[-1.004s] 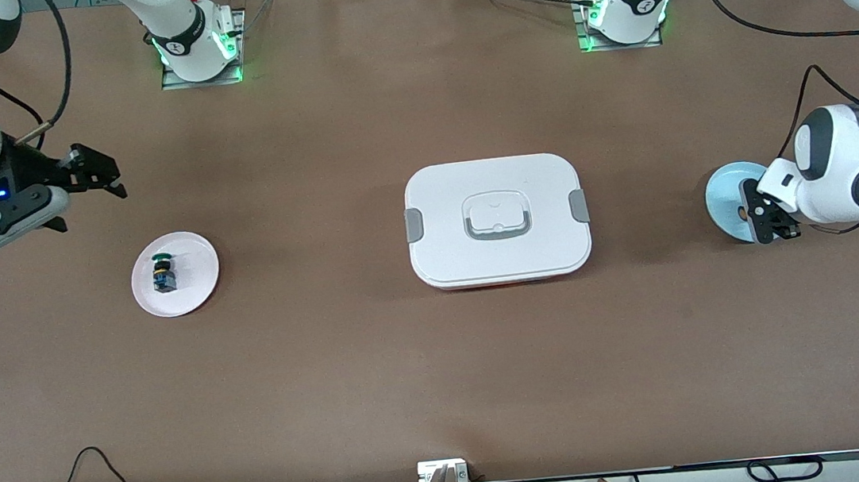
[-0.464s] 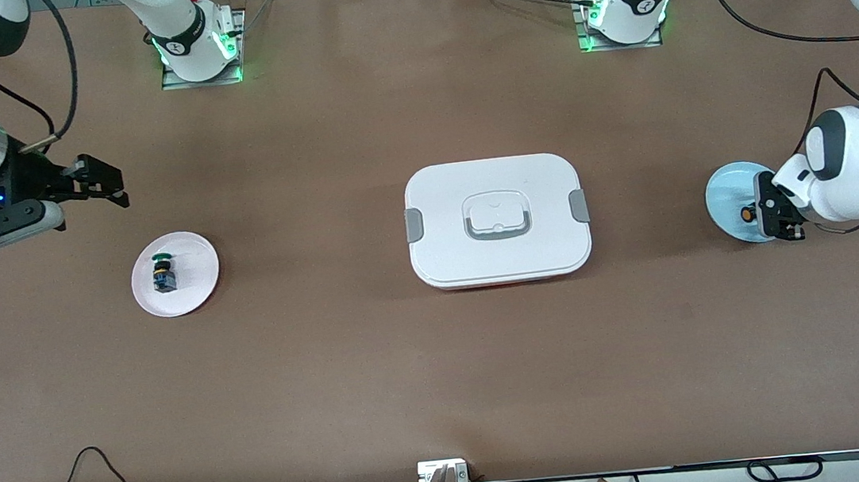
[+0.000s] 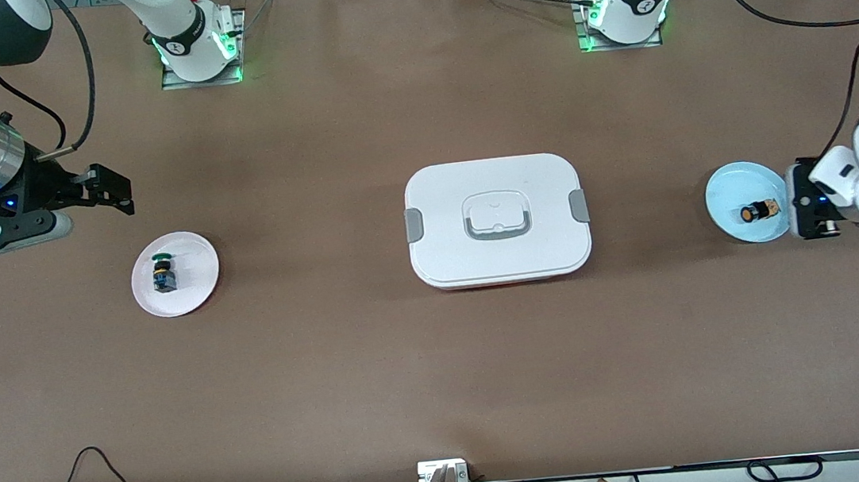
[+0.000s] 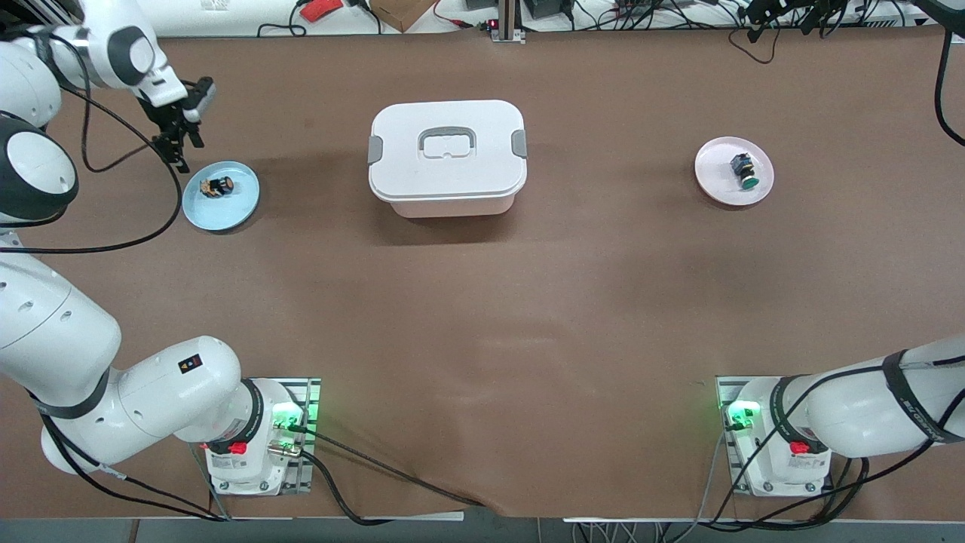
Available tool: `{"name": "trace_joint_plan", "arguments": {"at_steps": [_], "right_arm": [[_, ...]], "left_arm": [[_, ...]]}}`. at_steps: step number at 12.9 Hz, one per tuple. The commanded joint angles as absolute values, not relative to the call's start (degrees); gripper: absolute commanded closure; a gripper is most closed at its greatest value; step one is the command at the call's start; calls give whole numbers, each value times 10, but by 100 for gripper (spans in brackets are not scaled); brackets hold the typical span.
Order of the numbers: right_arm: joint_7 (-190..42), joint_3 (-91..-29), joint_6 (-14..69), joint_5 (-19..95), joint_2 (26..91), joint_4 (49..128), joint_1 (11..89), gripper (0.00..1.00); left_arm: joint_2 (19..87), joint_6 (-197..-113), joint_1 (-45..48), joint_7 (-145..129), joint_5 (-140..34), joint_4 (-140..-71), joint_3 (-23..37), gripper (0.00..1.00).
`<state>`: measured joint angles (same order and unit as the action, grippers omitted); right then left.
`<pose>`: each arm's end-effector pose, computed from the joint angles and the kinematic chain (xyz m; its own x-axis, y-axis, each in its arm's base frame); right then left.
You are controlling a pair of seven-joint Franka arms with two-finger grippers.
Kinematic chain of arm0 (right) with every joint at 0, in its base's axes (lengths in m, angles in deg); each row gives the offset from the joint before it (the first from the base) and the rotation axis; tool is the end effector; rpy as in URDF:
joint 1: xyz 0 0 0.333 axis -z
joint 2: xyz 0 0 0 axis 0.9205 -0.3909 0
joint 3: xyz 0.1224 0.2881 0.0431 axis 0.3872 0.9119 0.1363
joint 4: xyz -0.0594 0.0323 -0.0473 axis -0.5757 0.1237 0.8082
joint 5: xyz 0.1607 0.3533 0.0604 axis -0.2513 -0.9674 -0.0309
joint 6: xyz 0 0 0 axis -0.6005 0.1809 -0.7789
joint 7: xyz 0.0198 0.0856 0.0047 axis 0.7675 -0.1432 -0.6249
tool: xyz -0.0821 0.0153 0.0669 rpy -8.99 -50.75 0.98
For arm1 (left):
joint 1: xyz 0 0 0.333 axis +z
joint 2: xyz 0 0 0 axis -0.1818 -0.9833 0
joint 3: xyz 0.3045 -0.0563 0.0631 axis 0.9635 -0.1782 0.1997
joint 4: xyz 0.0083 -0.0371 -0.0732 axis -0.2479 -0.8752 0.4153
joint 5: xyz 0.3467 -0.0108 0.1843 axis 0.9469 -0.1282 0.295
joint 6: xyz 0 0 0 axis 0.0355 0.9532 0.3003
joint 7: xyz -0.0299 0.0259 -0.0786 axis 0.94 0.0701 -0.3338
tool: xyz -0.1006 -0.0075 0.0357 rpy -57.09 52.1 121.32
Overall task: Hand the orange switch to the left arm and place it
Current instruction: 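Open the left gripper and raise it off the light-blue plate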
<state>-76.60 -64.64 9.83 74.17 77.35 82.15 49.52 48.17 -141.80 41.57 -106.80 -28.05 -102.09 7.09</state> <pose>0.5831 0.0817 0.5682 0.9857 0.1684 0.0097 0.1684 -0.9857 0.0032 0.6050 0.1834 0.2846 0.0740 -0.9955 -0.0599 -0.9270 -0.0908 0.3640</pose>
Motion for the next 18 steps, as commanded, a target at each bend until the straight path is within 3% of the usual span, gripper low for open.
{"name": "trace_joint_plan", "arguments": {"at_steps": [1, 4, 9, 10, 13, 18], "right_arm": [[-778, -641, 108, 756, 778, 821, 495, 0], [-772, -642, 118, 756, 774, 820, 499, 0], [-774, -643, 118, 757, 772, 819, 498, 0], [-778, -643, 116, 755, 772, 819, 501, 0], [-770, -647, 118, 748, 763, 820, 533, 0], [-777, -647, 119, 747, 760, 819, 531, 0]], "left_arm": [[479, -1322, 417, -983, -331, -947, 68, 0], [494, -1176, 414, -768, -347, -876, 17, 0], [575, -1093, 402, -380, -348, -867, -108, 0], [611, -1092, 349, -314, -345, -876, -94, 0], [682, -1142, 236, -215, -370, -895, 26, 0], [793, -1299, 71, -184, -440, -1031, 263, 0]]}}
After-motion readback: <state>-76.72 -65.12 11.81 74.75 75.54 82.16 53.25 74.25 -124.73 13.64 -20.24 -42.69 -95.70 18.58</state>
